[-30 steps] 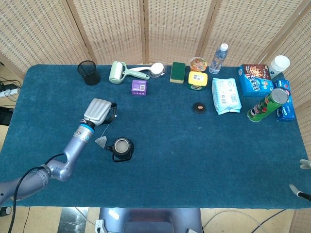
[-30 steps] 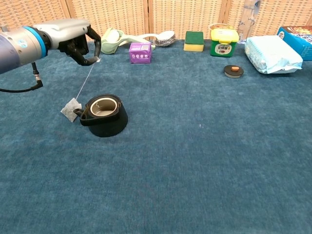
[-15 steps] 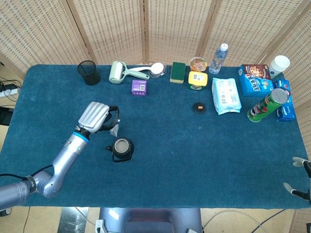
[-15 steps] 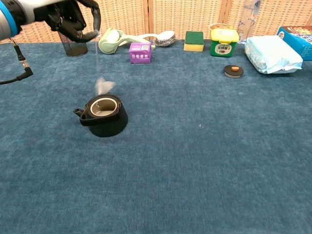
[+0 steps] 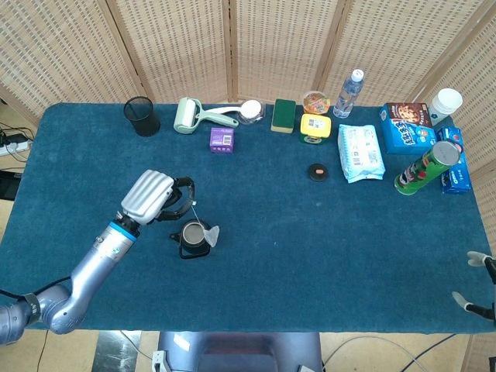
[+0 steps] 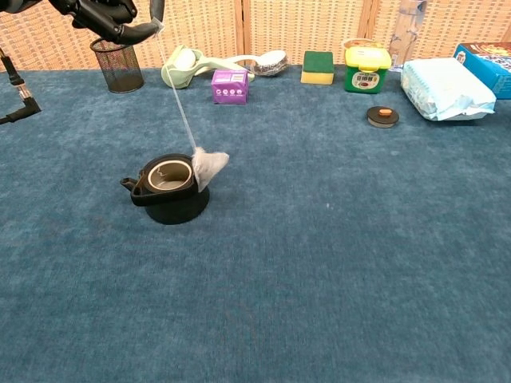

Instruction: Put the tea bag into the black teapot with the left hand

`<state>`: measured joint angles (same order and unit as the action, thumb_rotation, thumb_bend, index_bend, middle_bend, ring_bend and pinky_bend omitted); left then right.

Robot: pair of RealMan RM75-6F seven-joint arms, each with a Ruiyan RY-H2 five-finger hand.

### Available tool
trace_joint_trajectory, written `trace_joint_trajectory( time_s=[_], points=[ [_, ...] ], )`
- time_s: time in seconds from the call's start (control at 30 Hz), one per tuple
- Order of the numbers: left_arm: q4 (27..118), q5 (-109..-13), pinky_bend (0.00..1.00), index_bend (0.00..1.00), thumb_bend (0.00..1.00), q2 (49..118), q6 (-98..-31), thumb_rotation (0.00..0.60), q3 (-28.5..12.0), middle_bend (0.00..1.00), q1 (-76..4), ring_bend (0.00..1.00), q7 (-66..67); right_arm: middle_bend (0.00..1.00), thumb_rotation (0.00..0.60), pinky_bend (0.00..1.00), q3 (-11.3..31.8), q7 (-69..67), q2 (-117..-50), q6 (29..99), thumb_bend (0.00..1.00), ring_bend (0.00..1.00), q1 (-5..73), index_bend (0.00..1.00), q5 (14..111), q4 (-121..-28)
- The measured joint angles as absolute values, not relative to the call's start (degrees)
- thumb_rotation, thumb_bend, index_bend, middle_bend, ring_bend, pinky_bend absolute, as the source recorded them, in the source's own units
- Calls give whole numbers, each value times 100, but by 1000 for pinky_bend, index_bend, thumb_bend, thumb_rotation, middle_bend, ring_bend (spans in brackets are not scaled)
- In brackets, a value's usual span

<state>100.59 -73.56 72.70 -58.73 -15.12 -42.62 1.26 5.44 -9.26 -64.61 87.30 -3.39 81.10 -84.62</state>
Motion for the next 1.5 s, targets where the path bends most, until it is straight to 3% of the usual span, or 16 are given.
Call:
trace_joint_trajectory(
  time_s=[0.63, 1.5],
  points=[
    [10495, -7705, 834, 686, 504, 6786, -6062, 600, -1151, 988, -3944, 912, 16, 358, 600, 345, 536, -888, -6477, 8683, 96, 273, -320, 263, 8070, -8462],
    [10701, -7819, 834, 686, 503, 6734, -5802, 600, -724, 988, -3807, 912, 16, 358, 600, 352, 508, -918, -6451, 8745, 96, 273, -348, 262, 8118, -8473]
  ],
)
